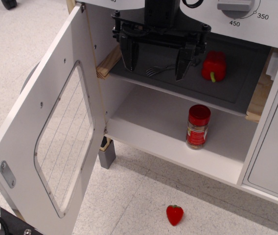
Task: Close oven
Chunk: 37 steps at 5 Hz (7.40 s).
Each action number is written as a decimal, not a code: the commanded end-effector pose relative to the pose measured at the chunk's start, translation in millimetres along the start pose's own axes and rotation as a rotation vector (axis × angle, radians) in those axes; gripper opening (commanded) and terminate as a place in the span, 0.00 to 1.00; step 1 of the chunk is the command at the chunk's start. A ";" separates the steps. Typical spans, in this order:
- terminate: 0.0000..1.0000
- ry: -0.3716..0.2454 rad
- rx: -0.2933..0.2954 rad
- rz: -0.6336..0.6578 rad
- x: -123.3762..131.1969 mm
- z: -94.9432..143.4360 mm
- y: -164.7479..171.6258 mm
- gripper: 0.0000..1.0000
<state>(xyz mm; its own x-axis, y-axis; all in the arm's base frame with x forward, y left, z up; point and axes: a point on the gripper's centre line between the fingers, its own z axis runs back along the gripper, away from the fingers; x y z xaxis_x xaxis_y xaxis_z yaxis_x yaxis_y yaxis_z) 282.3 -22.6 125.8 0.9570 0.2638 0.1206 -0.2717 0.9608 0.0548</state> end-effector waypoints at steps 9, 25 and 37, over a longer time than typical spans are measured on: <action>0.00 -0.076 0.029 -0.146 83.5 -15.4 138.2 1.00; 0.00 -0.002 -0.147 -0.281 -55.3 -86.5 -7.1 1.00; 1.00 -0.132 -0.164 -0.092 58.1 -92.4 -59.6 1.00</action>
